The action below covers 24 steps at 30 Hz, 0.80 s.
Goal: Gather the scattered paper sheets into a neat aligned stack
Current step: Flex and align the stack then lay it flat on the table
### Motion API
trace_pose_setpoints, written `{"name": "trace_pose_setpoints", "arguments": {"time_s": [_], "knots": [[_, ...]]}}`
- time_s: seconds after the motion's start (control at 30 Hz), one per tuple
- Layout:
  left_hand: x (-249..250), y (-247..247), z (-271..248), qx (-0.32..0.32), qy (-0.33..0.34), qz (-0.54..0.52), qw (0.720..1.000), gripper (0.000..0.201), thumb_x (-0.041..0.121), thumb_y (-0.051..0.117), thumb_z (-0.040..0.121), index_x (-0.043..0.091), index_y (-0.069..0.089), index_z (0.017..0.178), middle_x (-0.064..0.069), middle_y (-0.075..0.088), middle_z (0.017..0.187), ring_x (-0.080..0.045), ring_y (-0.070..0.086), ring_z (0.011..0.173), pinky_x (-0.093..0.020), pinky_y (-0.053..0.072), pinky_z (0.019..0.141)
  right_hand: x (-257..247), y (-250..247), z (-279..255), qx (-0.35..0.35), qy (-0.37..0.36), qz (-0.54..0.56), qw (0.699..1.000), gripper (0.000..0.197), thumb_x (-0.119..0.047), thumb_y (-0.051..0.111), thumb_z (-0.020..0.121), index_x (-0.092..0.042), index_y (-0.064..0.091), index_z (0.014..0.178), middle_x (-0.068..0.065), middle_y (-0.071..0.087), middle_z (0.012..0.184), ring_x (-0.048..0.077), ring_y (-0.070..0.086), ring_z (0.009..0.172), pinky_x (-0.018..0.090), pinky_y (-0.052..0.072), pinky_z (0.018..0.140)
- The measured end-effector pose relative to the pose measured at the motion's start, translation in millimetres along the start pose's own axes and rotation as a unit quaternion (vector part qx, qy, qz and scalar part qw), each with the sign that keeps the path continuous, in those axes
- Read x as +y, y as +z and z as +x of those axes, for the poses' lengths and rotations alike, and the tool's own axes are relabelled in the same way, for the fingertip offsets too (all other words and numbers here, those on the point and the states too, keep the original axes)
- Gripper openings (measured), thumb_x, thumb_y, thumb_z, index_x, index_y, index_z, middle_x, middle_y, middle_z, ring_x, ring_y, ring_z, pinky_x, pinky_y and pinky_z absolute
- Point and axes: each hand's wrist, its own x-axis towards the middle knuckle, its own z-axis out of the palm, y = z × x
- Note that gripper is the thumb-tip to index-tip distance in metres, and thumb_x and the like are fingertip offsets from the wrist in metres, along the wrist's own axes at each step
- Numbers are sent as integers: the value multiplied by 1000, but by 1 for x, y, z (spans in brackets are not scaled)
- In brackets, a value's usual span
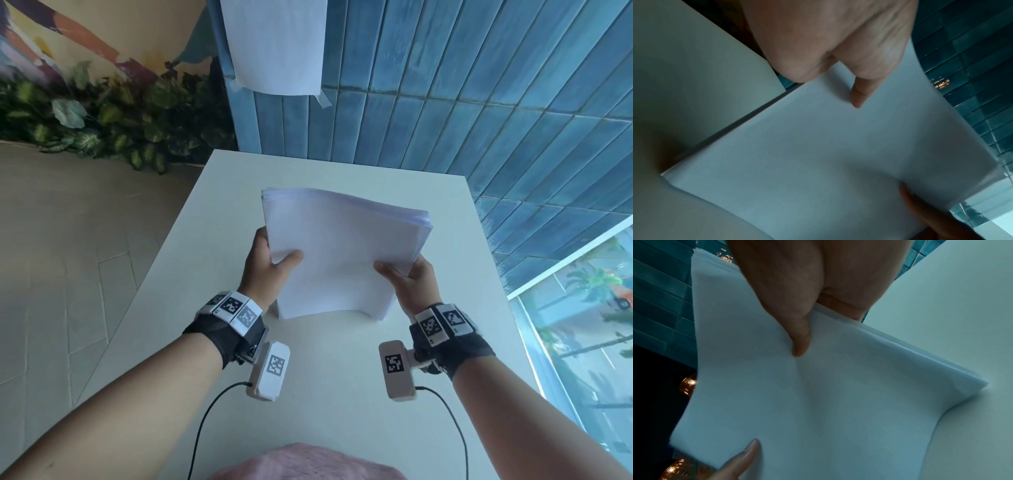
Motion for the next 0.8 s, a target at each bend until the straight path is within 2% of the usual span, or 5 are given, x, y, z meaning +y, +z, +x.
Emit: {"name": "trace_pose_setpoints", "arguments": {"time_s": [0.17,0.37,0.5,0.67,0.8], "knots": [[-14,-9,-3,-49,-39,23,998,37,31,72,74,11,69,106,-3,76,104,-21,71,98,-43,54,93,-3,-4,1,-3,-5,-2,1000,21,1,73,75,-18,65,79,5,69,82,25,64,80,39,53,79],[29,-16,9,-65,105,173,977,26,27,65,84,12,70,104,1,72,96,-20,69,92,-29,52,83,-18,-18,5,20,9,-108,994,24,-20,86,63,-19,62,63,-4,65,61,-2,56,45,26,43,55],[71,-22,24,-91,194,306,928,19,21,61,91,13,67,106,-1,72,93,-25,66,88,-26,49,76,-26,-20,8,61,20,-210,976,46,-42,85,59,-16,59,88,1,67,87,16,66,78,29,47,66],[99,-16,31,-137,214,457,852,21,21,54,90,18,66,107,-11,71,98,-36,62,93,-39,52,80,-55,-8,9,152,-104,-162,969,113,-45,85,56,-19,22,145,0,34,145,20,37,133,39,33,111],[102,0,27,-191,206,549,787,24,19,48,91,18,65,108,-12,68,106,-36,60,101,-35,47,78,-83,6,10,-26,-157,-187,969,59,-30,79,71,-24,55,125,-9,60,123,3,53,113,19,39,96]]}}
